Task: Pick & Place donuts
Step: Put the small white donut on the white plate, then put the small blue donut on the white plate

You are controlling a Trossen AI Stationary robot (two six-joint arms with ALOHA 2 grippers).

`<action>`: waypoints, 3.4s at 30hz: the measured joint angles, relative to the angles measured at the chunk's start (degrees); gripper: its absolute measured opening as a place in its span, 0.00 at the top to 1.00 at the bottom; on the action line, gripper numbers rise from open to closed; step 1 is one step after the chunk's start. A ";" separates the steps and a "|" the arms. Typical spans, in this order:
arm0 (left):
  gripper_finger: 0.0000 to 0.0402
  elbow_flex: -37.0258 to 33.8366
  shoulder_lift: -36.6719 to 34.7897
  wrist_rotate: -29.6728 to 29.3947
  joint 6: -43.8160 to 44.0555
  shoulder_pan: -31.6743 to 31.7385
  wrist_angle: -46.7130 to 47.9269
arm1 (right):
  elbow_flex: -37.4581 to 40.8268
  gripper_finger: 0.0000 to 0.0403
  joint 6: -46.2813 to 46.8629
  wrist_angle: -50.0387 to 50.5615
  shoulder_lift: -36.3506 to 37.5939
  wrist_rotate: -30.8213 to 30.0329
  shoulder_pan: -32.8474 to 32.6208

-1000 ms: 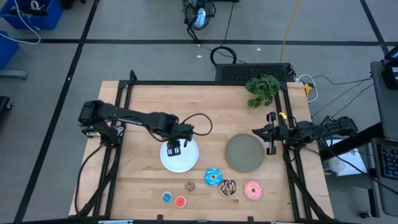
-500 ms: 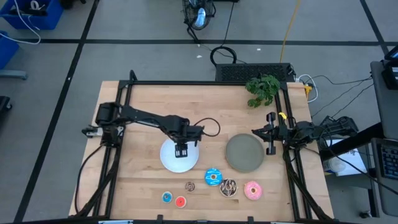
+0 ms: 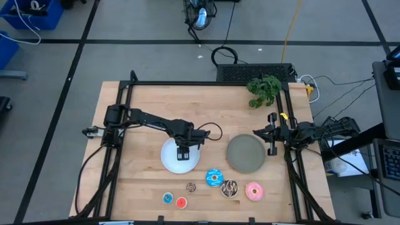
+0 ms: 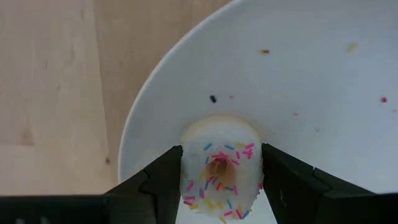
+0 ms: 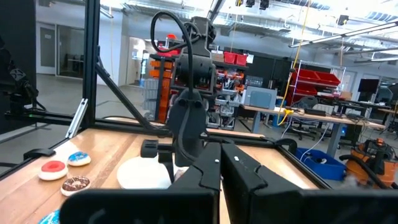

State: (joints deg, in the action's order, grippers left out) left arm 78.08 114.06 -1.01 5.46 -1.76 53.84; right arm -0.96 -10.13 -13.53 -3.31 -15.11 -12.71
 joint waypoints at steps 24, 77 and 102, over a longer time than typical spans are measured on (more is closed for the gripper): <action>0.06 0.27 -0.56 -2.81 -5.03 -2.22 0.30 | 0.01 1.00 0.00 0.03 0.00 0.20 0.00; 0.99 11.56 -14.91 -2.34 11.77 -11.40 19.88 | 0.01 1.00 -1.49 0.01 0.02 0.00 -0.01; 0.94 11.56 -14.91 -2.04 11.64 -13.33 17.76 | 0.01 1.00 -1.49 0.01 0.02 0.00 0.00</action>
State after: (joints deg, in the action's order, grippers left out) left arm 89.65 99.15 -3.05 17.10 -15.09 71.61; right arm -0.95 -11.62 -13.52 -3.29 -15.11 -12.71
